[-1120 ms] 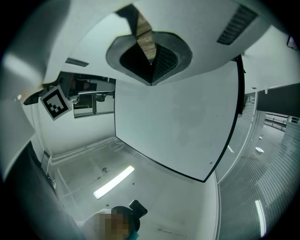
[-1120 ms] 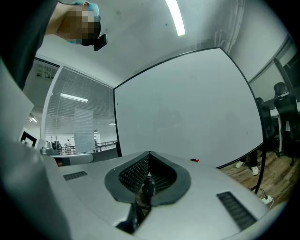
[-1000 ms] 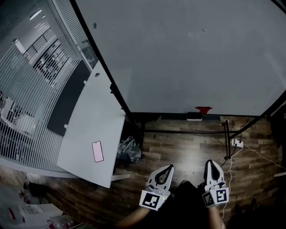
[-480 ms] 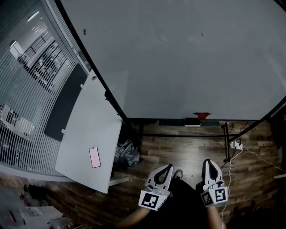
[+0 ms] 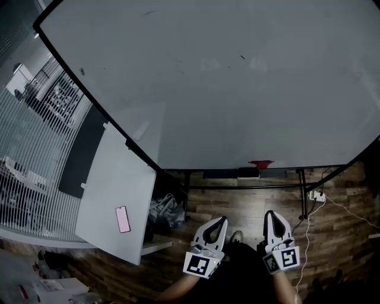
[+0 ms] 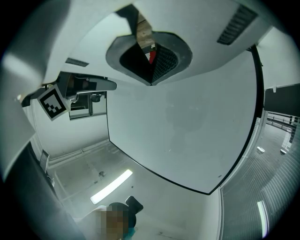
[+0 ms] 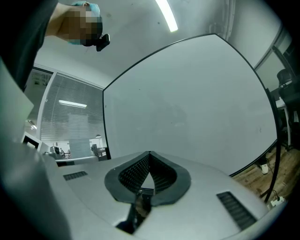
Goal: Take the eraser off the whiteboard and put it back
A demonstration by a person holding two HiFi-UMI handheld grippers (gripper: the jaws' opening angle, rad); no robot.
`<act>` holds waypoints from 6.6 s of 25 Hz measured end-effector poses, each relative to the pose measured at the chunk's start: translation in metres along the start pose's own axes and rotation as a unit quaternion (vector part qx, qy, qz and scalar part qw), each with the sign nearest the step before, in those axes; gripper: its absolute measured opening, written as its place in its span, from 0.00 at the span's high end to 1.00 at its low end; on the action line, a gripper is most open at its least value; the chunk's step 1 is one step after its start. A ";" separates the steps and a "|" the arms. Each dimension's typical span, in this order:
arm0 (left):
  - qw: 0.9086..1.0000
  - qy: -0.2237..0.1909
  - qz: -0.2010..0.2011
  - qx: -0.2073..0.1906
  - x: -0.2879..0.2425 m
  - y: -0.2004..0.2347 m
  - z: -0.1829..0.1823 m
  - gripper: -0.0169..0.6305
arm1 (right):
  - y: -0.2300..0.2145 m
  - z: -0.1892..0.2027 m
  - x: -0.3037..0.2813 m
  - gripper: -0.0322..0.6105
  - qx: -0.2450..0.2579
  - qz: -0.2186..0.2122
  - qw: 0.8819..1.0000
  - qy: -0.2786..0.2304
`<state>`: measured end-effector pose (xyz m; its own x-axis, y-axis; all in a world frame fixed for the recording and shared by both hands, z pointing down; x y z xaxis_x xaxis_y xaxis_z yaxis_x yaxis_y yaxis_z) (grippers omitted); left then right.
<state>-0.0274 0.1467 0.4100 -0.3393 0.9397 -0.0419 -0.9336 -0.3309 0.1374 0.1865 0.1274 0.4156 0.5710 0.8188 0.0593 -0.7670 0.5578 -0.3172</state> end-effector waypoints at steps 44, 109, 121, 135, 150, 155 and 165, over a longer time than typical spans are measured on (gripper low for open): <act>0.999 0.040 -0.013 -0.002 -0.111 0.023 0.045 0.96 | -0.098 0.100 -0.088 0.93 -0.199 0.024 0.978 0.063; 0.996 0.083 -0.013 0.007 -0.131 0.046 0.071 0.96 | -0.158 0.215 -0.146 0.71 -0.536 0.107 0.837 0.031; 0.997 0.072 -0.015 0.013 -0.134 0.049 0.069 0.96 | -0.154 0.212 -0.144 0.71 -0.532 0.104 0.840 0.029; 0.998 0.046 -0.026 0.021 -0.123 0.042 0.059 0.96 | -0.152 0.193 -0.136 0.73 -0.515 0.092 0.852 0.030; 1.000 0.012 -0.022 0.008 -0.114 0.020 0.043 0.96 | -0.143 0.155 -0.123 0.73 -0.451 0.050 0.891 0.025; 1.000 0.005 -0.024 0.005 -0.108 0.008 0.040 0.96 | -0.140 0.136 -0.110 0.74 -0.383 0.050 0.921 0.046; 0.999 -0.002 -0.041 -0.024 -0.087 -0.006 0.037 0.96 | -0.120 0.098 -0.089 0.74 -0.233 0.015 0.970 0.071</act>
<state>0.0116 0.0702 0.4500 -0.2610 0.9642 -0.0464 -0.9627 -0.2564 0.0860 0.1988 0.0005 0.5414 0.6098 0.7888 -0.0766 -0.5872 0.3848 -0.7122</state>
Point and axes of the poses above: the fingertips, and each gripper's own axes: x backward along the fingers, y to its left, z out of its underside, the point moved 8 cm from there along x, backward along the fingers, and after that the axes turned 9 degrees about -z, right-handed, at the moved point
